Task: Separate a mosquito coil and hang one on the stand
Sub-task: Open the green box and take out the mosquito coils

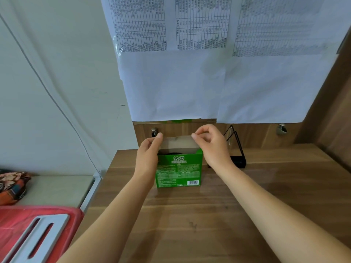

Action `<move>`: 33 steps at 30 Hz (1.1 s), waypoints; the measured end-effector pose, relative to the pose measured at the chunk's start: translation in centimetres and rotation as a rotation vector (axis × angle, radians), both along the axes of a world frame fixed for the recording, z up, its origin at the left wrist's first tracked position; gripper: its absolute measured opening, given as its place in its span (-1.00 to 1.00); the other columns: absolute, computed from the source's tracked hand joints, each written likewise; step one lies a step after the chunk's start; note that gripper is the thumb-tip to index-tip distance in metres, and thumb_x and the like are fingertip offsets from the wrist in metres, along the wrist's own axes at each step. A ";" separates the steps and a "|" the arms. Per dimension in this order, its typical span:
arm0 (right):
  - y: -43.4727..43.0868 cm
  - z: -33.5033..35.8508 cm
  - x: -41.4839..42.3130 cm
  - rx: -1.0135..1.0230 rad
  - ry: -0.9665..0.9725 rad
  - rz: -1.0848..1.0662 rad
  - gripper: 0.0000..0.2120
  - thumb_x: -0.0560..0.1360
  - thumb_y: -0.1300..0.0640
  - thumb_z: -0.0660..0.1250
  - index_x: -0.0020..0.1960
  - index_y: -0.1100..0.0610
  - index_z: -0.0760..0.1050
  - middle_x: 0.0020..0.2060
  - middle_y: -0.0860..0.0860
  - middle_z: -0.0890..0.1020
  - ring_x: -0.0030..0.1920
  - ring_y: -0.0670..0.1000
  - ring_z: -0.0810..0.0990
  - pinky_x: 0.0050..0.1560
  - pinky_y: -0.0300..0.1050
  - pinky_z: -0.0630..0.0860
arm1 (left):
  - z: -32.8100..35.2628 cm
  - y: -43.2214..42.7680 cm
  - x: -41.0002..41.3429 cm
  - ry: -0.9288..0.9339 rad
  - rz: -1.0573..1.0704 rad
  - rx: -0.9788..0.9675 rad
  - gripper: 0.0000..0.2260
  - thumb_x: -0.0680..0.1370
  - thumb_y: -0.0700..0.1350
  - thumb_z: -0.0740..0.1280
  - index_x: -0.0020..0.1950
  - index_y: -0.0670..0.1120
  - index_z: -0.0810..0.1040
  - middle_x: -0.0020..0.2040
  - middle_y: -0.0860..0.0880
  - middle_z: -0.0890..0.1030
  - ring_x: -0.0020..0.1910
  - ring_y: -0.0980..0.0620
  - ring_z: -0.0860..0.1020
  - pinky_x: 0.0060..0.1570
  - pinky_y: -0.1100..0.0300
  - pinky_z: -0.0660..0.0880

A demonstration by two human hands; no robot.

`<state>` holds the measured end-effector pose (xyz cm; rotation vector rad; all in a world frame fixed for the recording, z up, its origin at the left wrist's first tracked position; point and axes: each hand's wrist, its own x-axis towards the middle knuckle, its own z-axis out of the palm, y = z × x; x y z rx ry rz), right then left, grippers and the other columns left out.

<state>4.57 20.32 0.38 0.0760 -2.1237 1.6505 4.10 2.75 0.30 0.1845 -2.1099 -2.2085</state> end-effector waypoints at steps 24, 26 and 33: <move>0.6 1.8 0.3 0.190 -0.395 -0.008 -0.80 0.36 0.21 0.48 -0.09 0.02 0.54 -0.04 0.02 0.60 -0.18 -0.07 0.53 -0.36 -0.22 0.39 | -1.2 -1.0 -0.6 0.083 0.025 -0.165 -0.78 0.45 -0.16 0.37 0.01 0.11 0.49 -0.07 -0.10 0.63 -0.12 -0.06 0.64 -0.10 0.01 0.56; 0.6 1.9 0.5 0.204 -0.411 -0.005 -0.70 0.32 0.06 0.57 -0.05 0.04 0.53 -0.12 -0.05 0.55 -0.17 -0.12 0.50 -0.33 -0.22 0.36 | -1.2 -0.9 -0.5 0.082 0.037 -0.120 -0.83 0.45 -0.09 0.36 0.01 0.10 0.53 -0.12 -0.06 0.66 -0.17 -0.01 0.64 -0.12 0.04 0.56; 0.0 2.4 -0.3 0.207 -0.556 0.007 -0.71 0.34 0.23 0.45 0.01 0.07 0.46 -0.08 -0.01 0.50 -0.20 -0.04 0.49 -0.33 -0.15 0.38 | -1.2 -0.7 -0.5 0.023 0.142 0.013 -0.78 0.61 -0.16 0.19 0.02 0.01 0.63 -0.09 -0.05 0.62 -0.18 0.00 0.54 -0.18 0.08 0.50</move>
